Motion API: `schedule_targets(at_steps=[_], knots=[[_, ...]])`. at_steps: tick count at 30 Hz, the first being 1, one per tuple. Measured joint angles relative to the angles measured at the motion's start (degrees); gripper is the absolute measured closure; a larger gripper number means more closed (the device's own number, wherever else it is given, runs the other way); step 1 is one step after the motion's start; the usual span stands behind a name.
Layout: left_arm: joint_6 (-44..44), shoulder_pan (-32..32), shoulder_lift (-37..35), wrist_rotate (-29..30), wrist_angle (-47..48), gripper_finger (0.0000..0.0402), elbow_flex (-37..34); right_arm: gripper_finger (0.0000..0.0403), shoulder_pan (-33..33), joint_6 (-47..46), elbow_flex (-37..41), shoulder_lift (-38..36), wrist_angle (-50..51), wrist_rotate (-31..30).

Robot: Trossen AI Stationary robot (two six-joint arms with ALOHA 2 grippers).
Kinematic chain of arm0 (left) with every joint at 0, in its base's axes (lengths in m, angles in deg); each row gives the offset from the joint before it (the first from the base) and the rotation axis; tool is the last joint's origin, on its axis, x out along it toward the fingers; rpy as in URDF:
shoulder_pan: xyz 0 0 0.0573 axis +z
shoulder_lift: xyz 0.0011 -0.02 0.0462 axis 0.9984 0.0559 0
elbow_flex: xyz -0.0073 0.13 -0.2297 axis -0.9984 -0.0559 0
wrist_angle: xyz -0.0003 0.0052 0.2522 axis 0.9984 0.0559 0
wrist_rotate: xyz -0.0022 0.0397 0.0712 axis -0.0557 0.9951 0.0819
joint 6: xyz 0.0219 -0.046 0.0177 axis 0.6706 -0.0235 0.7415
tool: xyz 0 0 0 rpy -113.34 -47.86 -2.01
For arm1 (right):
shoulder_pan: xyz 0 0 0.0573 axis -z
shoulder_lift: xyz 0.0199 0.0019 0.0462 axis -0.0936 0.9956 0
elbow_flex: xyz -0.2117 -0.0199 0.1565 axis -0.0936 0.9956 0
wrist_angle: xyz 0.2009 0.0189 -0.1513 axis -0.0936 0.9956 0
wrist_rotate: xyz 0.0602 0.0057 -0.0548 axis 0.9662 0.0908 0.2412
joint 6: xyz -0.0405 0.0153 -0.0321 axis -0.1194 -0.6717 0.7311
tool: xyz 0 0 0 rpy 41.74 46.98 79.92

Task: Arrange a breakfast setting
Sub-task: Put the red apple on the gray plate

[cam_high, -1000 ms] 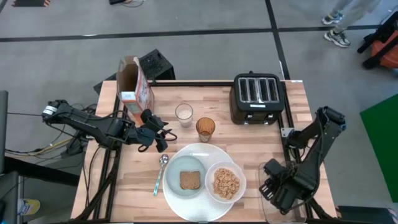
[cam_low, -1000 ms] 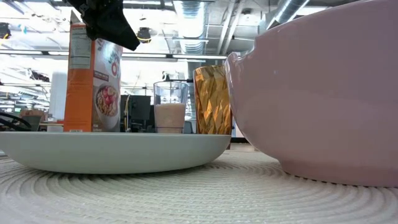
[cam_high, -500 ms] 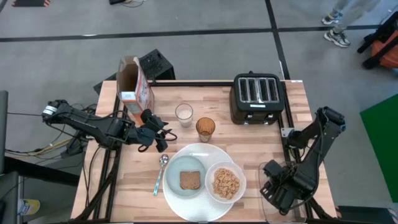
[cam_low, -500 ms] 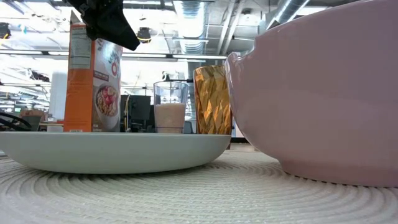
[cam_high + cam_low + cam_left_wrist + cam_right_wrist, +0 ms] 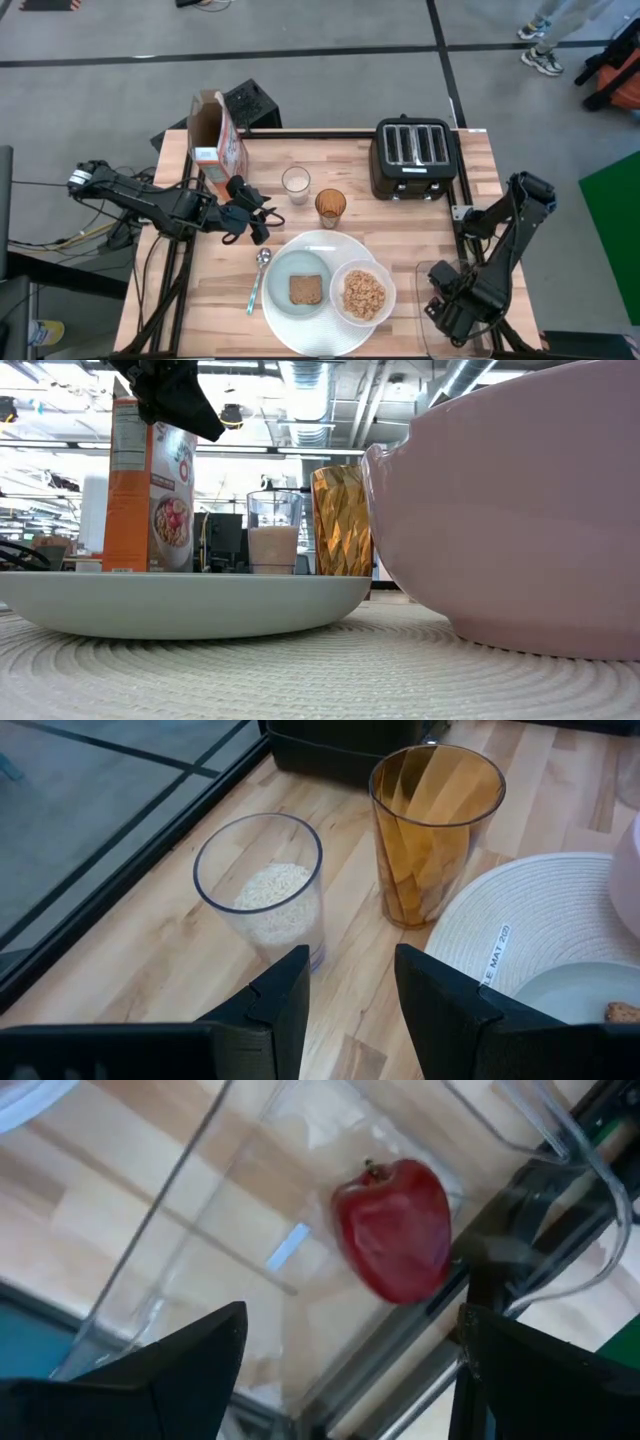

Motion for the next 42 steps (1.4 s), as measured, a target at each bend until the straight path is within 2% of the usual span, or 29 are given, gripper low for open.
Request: schedule_targets(at_steps=[10, 16, 19, 26, 33, 42], knots=[[0.12, 0.0, 0.0, -0.02, -0.04, 0.0265, 0.0, 0.0018, -1.38, 0.36, 9.55, 0.0, -6.14, 3.07], [-0.03, -0.02, 0.0, 0.0, -0.11, 0.0265, 0.0, 0.0019, -2.84, 3.34, 15.23, 0.02, -14.26, 3.59], [-0.08, -0.01, 0.0, 0.0, -0.19, 0.0265, 0.0, 0.0019, -2.89, 4.84, 17.25, -0.03, -14.21, 5.96], [-0.93, 0.0, 0.0, 0.0, -0.23, 0.0265, 0.0, 0.0019, -2.16, 8.22, 22.17, 0.0, -16.2, 6.08], [-1.12, 0.0, 0.0, 0.0, -0.25, 0.0265, 0.0, 0.0019, -0.37, 11.84, 24.74, 0.0, -21.26, 3.48], [-1.54, 0.0, 0.0, 0.0, -0.23, 0.0265, 0.0, 0.0019, 0.74, 12.44, 26.4, -0.02, -23.71, 4.01]])
